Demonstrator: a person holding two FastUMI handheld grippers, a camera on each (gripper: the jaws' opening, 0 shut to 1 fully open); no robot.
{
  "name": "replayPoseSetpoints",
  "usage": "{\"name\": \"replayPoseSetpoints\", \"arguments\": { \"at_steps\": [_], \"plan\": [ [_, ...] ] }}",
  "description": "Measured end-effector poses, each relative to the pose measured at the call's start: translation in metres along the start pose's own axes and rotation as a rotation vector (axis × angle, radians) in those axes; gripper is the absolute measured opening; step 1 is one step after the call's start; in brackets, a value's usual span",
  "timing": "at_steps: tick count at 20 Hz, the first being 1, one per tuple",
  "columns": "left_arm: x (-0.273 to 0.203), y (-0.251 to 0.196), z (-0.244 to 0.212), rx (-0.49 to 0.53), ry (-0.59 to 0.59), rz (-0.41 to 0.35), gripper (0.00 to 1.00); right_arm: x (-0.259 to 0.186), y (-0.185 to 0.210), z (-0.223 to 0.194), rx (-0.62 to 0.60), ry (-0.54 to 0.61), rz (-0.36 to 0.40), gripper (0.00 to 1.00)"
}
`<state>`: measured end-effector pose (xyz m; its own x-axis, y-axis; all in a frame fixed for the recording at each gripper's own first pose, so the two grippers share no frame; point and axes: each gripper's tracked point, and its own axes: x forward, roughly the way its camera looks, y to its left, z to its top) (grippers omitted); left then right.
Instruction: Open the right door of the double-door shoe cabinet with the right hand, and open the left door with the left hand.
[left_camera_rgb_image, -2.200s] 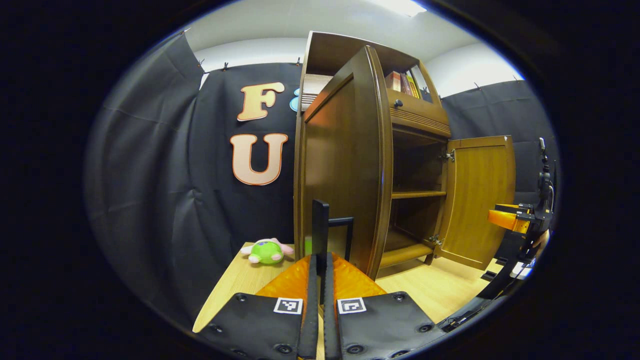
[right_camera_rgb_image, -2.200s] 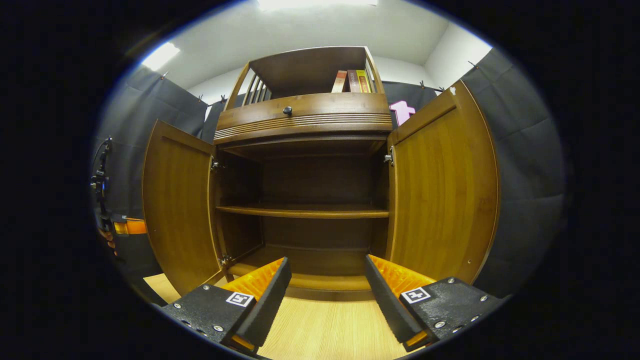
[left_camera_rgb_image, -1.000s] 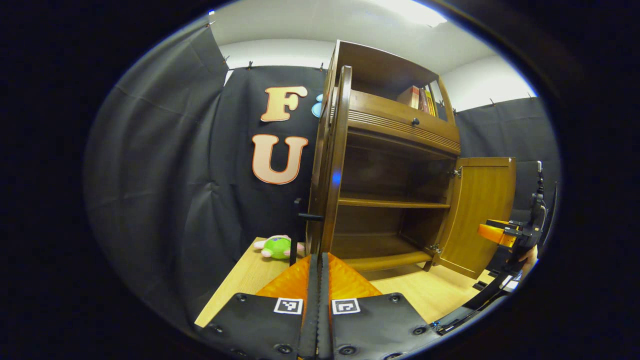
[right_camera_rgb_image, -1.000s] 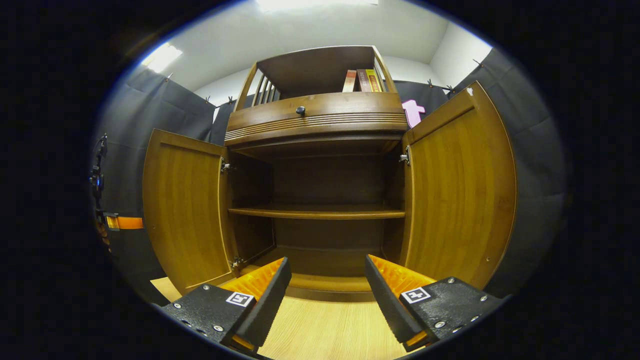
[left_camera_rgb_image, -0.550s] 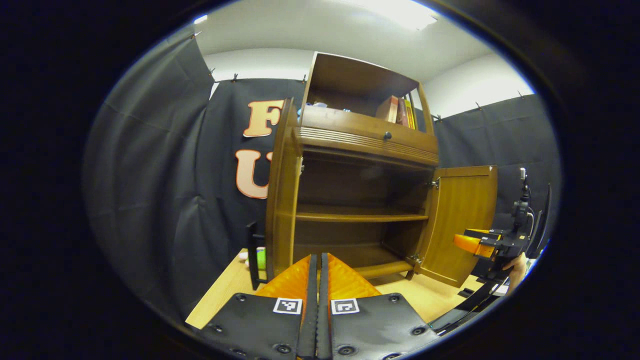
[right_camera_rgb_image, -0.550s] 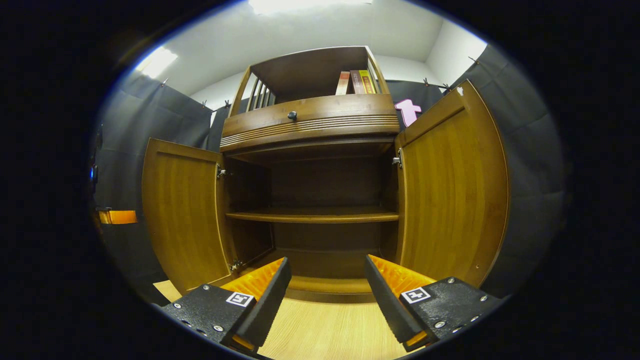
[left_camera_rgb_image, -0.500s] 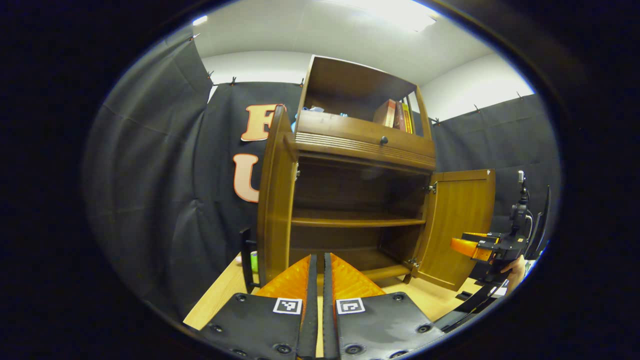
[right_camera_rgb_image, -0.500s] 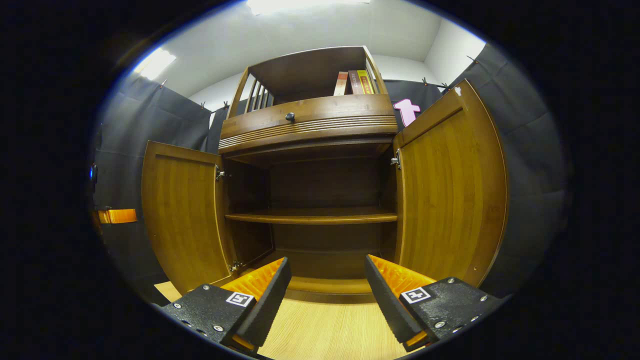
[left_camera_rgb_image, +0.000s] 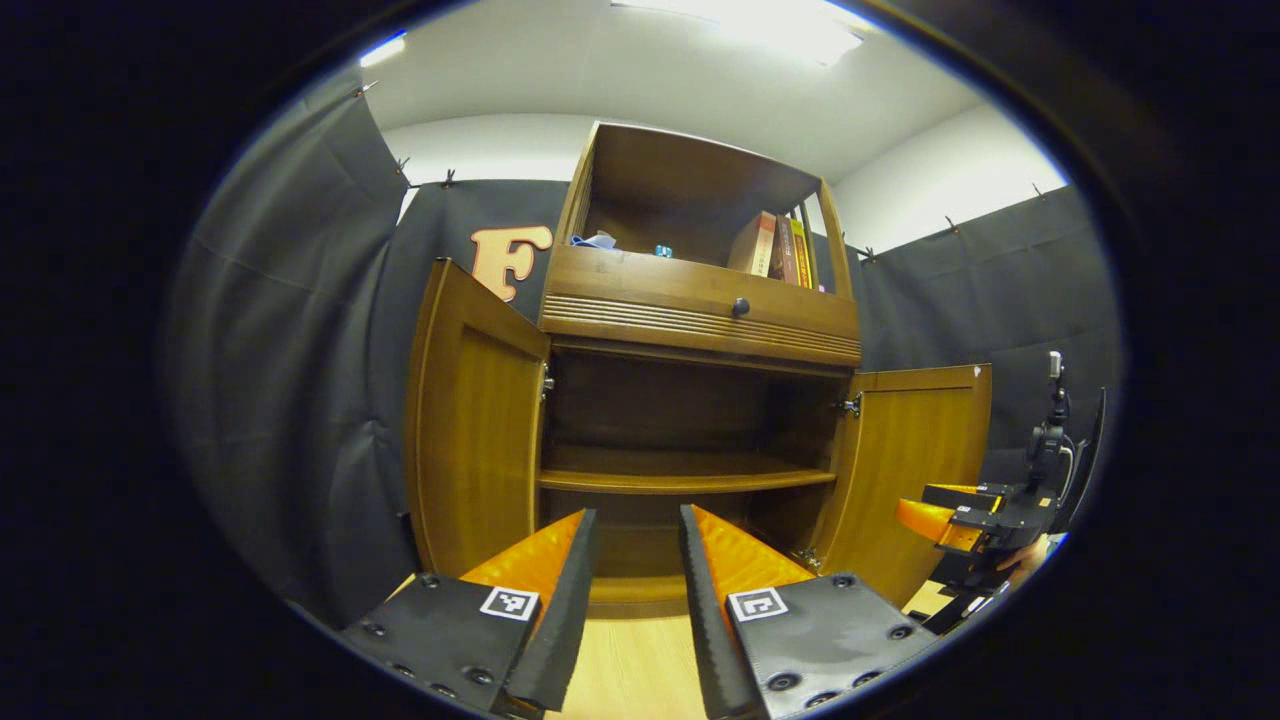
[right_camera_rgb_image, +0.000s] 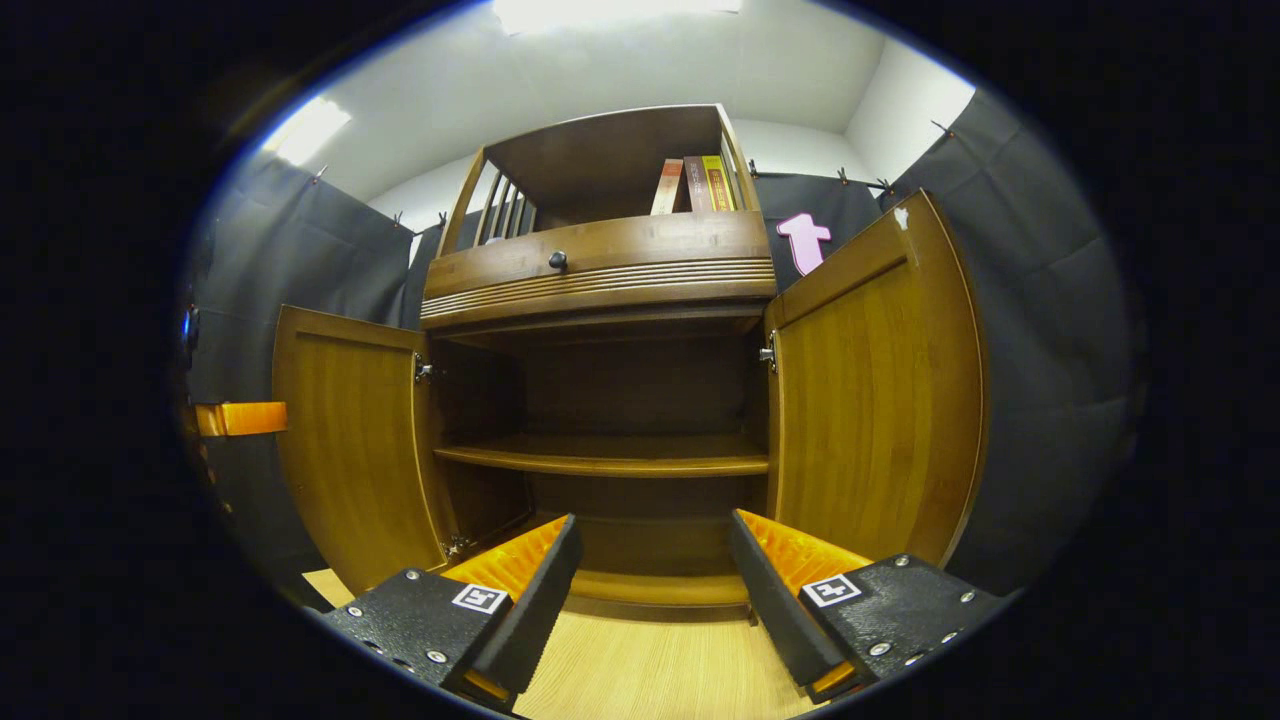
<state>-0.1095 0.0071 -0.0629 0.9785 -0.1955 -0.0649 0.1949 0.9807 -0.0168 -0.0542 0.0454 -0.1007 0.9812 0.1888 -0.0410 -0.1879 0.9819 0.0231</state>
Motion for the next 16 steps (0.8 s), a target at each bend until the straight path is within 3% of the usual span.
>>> {"name": "replayPoseSetpoints", "arguments": {
  "at_steps": [2, 3, 5, 9, 10, 11, 12, 13, 14, 16],
  "plan": [
    [0.014, -0.006, -0.001, -0.007, 0.009, 0.002, 0.58, 0.001, -0.001, 0.007, -0.002, -0.008, 0.002, 0.92],
    [0.022, -0.008, -0.001, -0.007, 0.011, 0.008, 0.68, 0.001, -0.003, 0.010, -0.006, -0.011, -0.001, 1.00],
    [0.033, -0.006, -0.003, -0.004, 0.017, 0.029, 0.68, 0.001, -0.006, 0.015, -0.012, -0.015, -0.006, 1.00],
    [0.050, -0.013, -0.001, 0.005, 0.015, 0.031, 0.85, 0.000, -0.013, 0.023, -0.013, -0.028, -0.020, 1.00],
    [0.055, -0.014, -0.001, 0.006, 0.013, 0.031, 0.80, 0.000, -0.016, 0.025, -0.017, -0.032, -0.026, 1.00],
    [0.057, -0.016, 0.000, 0.003, 0.011, 0.030, 0.87, -0.001, -0.019, 0.027, -0.020, -0.035, -0.034, 1.00],
    [0.059, -0.016, 0.000, 0.002, 0.011, 0.030, 0.87, -0.002, -0.021, 0.028, -0.020, -0.037, -0.039, 1.00],
    [0.061, -0.017, 0.000, 0.000, 0.009, 0.028, 0.87, -0.001, -0.022, 0.029, -0.017, -0.038, -0.039, 0.92],
    [0.063, -0.018, 0.000, 0.001, 0.008, 0.024, 0.93, -0.002, -0.022, 0.028, -0.013, -0.038, -0.040, 1.00],
    [0.064, -0.019, 0.001, 0.008, 0.007, 0.027, 0.98, -0.002, -0.024, 0.029, -0.010, -0.038, -0.042, 1.00]
  ]
}}
